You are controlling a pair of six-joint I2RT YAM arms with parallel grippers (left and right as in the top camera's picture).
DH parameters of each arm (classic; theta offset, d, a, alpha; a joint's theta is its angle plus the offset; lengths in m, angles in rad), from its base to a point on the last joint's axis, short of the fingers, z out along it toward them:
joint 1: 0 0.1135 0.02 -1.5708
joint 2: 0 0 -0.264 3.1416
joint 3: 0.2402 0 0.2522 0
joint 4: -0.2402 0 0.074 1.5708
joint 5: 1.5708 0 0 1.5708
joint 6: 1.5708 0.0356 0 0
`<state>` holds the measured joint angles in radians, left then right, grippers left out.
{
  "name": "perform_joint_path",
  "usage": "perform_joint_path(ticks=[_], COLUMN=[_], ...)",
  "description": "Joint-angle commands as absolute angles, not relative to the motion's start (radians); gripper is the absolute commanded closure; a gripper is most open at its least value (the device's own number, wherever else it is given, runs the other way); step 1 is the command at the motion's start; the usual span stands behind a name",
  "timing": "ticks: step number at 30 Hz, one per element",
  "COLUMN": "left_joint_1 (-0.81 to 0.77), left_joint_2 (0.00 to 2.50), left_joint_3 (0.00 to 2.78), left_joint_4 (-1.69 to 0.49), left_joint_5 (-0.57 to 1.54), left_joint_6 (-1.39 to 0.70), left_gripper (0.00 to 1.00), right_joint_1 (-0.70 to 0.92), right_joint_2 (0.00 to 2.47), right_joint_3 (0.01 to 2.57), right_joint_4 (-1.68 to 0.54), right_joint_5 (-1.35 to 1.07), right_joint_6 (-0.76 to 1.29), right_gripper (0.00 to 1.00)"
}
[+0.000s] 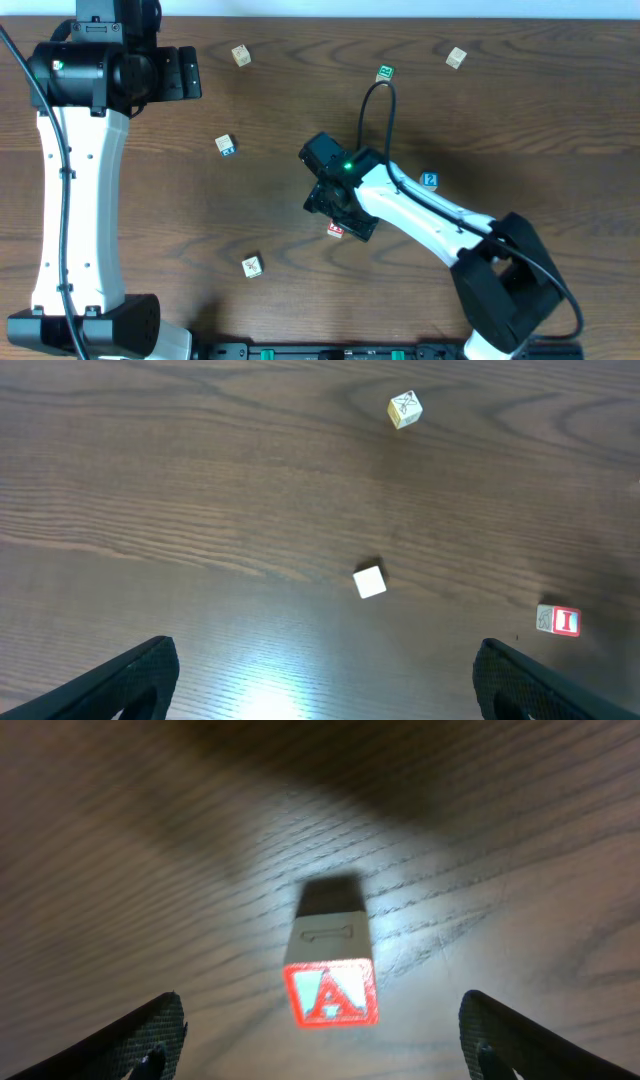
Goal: Spell out Ai2
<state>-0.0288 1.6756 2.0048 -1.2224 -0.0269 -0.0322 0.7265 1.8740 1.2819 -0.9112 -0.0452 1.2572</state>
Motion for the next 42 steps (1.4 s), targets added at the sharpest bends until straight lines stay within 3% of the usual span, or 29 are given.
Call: perform_joint_path(ticks=[1, 5, 9, 17, 26, 31, 36, 42], left_joint_1=[-0.029, -0.029, -0.029, -0.030, -0.040, -0.062, -0.120, -0.237], left_joint_2=[1.679, 1.679, 1.679, 1.679, 1.679, 1.679, 1.679, 1.671], left_joint_3=[2.008, 2.008, 2.008, 2.007, 2.007, 2.005, 1.952, 1.711], left_joint_4=[-1.222, -1.222, -1.222, -1.266, -1.308, -1.341, -1.375, -1.326], left_joint_5=[-0.036, -0.036, -0.036, -0.010, -0.010, -0.009, -0.009, -0.010], left_joint_6=[-0.033, -0.033, -0.033, -0.022, -0.022, -0.022, -0.023, -0.063], left_gripper=[0.05, 0.05, 0.04, 0.05, 0.05, 0.05, 0.04, 0.01], right_joint_1=[0.721, 0.721, 0.722, 0.720, 0.720, 0.710, 0.621, 0.442], right_joint_2=[1.915, 1.917, 1.917, 1.907, 1.743, 1.626, 1.578, 1.479], right_joint_3=[1.299, 1.299, 1.299, 1.302, 1.335, 1.334, 1.334, 1.334], right_joint_4=[-0.913, -0.910, -0.913, -0.916, -1.019, -1.132, -1.296, -1.285], right_joint_5=[-0.035, -0.035, -0.038, -0.054, 0.111, 0.245, 0.292, 0.307], right_joint_6=[1.277, 1.274, 1.275, 1.219, 1.168, 1.012, 1.005, 0.857], right_gripper=[0.12, 0.12, 0.21, 0.06, 0.03, 0.01, 0.01, 0.01])
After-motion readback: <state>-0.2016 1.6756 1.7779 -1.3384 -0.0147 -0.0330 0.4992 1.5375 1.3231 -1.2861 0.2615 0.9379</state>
